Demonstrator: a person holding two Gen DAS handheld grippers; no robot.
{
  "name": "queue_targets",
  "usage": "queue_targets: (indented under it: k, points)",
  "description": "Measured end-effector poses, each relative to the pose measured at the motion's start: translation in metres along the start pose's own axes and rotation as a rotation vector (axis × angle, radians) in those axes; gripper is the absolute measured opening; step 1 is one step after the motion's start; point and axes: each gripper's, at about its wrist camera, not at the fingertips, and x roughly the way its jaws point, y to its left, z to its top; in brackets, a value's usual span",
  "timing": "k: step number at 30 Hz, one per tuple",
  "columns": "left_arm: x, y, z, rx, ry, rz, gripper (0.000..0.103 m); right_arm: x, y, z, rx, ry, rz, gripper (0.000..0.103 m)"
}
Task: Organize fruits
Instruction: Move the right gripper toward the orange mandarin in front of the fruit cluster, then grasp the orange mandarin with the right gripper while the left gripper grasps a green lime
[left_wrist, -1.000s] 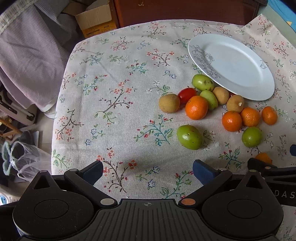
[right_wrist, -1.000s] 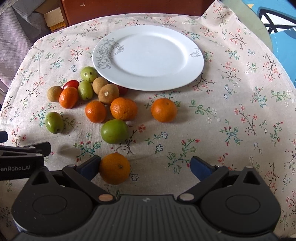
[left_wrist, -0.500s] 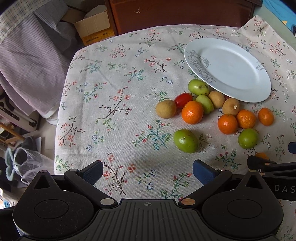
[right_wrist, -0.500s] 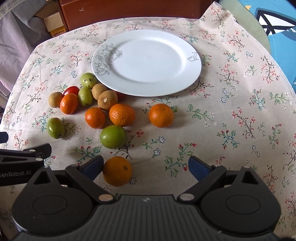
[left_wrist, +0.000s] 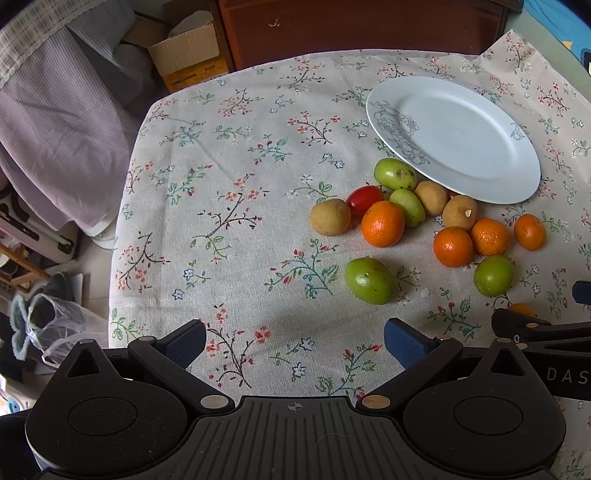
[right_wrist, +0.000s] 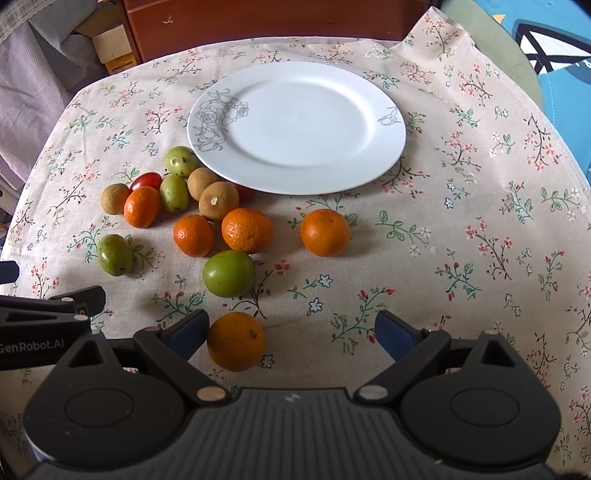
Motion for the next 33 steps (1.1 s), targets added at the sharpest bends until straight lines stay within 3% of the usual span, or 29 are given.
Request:
queue_targets:
  k: [15,21,26,30,33]
  points:
    - [-0.005,0.001,0.001,-0.006,-0.022,-0.038,0.102,0.0,-0.001,0.002,-0.021,-0.012,0.057,0.083]
    - [-0.007,0.003,0.004,-0.007,-0.056,-0.046,0.101,-0.005,-0.014,0.004,-0.011,-0.039,0.136,0.077]
    - [-0.008,0.008,0.007,-0.012,-0.081,-0.062,0.098,-0.012,-0.03,0.004,0.009,-0.085,0.168,0.065]
    - [-0.008,0.01,0.009,-0.002,-0.097,-0.06,0.093,-0.015,-0.041,0.004,0.035,-0.087,0.202,0.048]
    - [-0.006,0.01,0.009,-0.005,-0.096,-0.078,0.09,-0.017,-0.042,0.002,0.044,-0.089,0.235,0.047]
